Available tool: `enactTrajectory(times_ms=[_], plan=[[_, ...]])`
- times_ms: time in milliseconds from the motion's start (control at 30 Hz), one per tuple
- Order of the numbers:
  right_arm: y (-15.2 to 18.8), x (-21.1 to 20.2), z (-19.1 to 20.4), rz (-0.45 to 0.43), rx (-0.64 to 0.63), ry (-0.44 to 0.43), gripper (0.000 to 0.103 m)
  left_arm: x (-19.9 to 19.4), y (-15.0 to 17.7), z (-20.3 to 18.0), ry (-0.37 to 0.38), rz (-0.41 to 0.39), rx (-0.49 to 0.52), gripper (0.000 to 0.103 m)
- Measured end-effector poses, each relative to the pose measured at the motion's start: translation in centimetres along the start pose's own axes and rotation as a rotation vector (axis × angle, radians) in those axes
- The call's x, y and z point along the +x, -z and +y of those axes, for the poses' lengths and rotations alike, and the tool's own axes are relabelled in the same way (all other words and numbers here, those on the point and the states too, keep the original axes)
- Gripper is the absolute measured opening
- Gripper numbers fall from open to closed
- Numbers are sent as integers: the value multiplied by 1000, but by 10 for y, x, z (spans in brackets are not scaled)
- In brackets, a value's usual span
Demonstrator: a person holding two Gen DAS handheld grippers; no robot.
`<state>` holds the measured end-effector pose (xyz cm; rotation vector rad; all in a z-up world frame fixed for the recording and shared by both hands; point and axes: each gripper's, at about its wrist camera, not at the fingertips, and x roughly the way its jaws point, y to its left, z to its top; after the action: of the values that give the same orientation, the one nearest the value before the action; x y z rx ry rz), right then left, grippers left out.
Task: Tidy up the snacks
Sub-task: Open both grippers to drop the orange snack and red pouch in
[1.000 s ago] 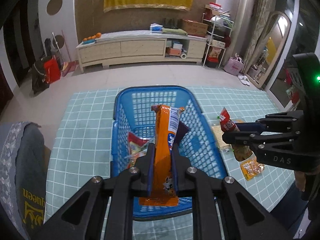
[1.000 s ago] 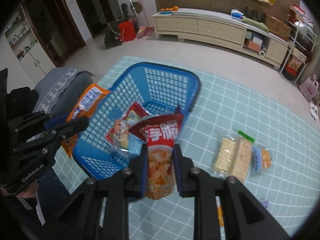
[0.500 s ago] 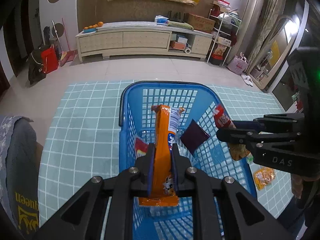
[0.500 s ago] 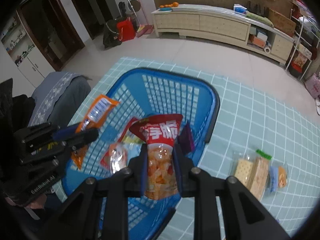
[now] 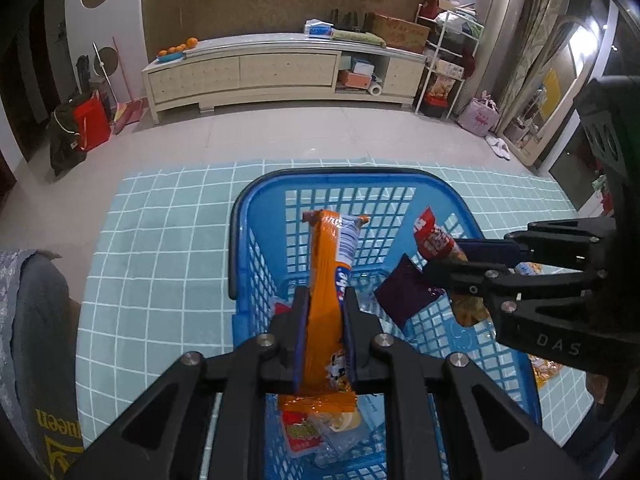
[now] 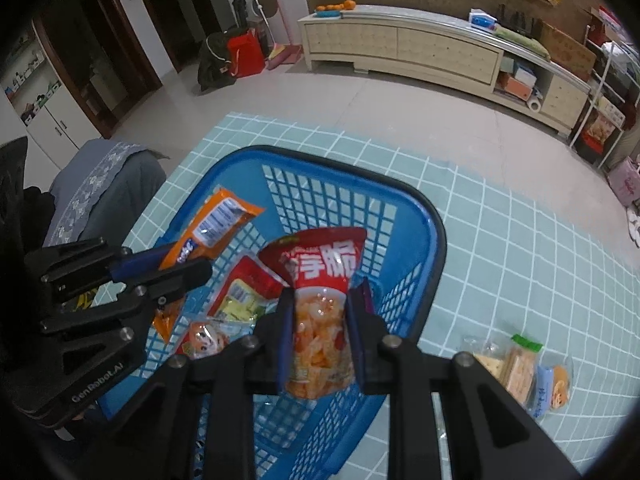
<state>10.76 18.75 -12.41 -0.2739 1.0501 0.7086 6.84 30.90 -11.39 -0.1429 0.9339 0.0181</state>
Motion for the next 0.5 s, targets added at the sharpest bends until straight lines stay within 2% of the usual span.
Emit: enactTrajectory(times_ms=[33, 67, 133, 233, 267, 400, 500], plan=[[-1, 1, 1, 4, -7, 0, 36, 0, 0, 1, -1, -5, -4, 22], [-2, 1, 2, 5, -20, 9, 42, -2, -1, 0, -5, -15, -7, 37], [-4, -3, 2, -35, -29, 62, 68, -7, 1, 0, -32, -55, 4, 47], [-2, -17, 3, -112, -23, 108, 83, -13, 4, -1, -42, -61, 14, 56], [0, -19, 3, -120, -24, 120, 85, -15, 4, 0, -35, -61, 11, 60], [8, -34, -1, -118, -12, 108, 86, -29, 10, 0, -23, -83, -3, 64], [19, -49, -5, -124, 6, 121, 86, -42, 15, -5, 3, -107, -10, 71]])
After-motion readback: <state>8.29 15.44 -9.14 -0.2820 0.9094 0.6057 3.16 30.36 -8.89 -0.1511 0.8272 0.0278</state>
